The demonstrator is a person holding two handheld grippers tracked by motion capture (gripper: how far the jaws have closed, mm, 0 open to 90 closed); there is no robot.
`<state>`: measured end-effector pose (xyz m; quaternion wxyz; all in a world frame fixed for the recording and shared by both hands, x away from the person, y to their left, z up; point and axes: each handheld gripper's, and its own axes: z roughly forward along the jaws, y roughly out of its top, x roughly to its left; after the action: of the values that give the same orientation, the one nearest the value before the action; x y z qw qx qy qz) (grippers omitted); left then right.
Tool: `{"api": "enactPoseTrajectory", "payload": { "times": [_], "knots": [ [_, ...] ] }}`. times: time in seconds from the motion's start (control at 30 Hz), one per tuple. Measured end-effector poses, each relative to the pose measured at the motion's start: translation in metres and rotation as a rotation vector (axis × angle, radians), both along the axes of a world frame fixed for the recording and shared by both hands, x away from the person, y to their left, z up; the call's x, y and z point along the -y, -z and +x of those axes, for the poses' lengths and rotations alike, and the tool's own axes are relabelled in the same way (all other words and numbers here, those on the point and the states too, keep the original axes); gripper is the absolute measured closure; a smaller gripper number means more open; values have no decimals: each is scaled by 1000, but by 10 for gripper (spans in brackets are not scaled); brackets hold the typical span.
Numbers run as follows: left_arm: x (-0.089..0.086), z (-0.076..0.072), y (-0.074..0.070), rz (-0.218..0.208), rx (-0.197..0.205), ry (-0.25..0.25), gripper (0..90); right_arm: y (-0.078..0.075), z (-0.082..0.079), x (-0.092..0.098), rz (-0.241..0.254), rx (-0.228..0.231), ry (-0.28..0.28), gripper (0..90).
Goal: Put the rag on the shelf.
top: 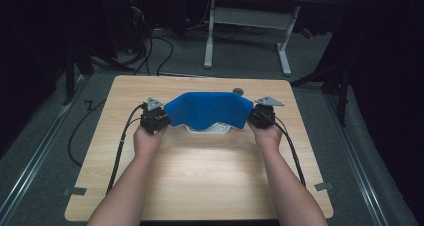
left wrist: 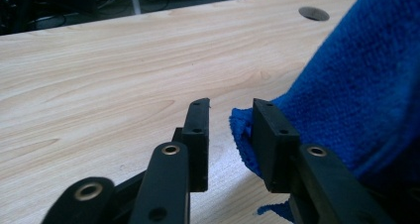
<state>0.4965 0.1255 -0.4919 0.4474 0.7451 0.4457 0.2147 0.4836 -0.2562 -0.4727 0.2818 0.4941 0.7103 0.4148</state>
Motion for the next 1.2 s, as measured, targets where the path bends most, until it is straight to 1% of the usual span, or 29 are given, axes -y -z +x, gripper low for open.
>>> {"api": "enactPoseTrajectory", "payload": {
  "times": [0.07,0.17,0.3,0.53,0.73,0.8,0.83,0.9,1.0,1.1,1.17,1.2],
  "knots": [
    [-2,-1,-1,-2,2,-8,675,0,-1,2,-1,0,9,711],
    [-5,-4,-1,1,11,-27,646,1,-4,6,-2,9,25,704],
    [-10,-6,0,2,13,-40,619,2,-6,11,-8,-5,40,689],
    [-20,-11,-2,-11,26,-57,589,-2,-8,16,-27,5,42,685],
    [-25,-14,1,3,19,-63,569,-4,-10,18,-35,7,40,674],
    [-27,-15,1,14,5,-62,561,-5,-11,18,-35,9,36,666],
    [-27,-16,2,16,6,-59,561,-5,-12,19,-37,11,32,664],
    [-28,-19,2,16,18,-62,560,-6,-14,19,-36,15,31,660],
    [-31,-24,2,13,24,-65,550,-8,-18,21,-44,25,26,641],
    [-32,-30,3,25,29,-68,535,-8,-26,23,-42,49,31,627],
    [-33,-35,3,29,26,-65,522,-8,-29,25,-45,35,31,601],
    [-33,-39,4,40,27,-64,515,-8,-31,25,-48,30,35,593]
  ]
}}
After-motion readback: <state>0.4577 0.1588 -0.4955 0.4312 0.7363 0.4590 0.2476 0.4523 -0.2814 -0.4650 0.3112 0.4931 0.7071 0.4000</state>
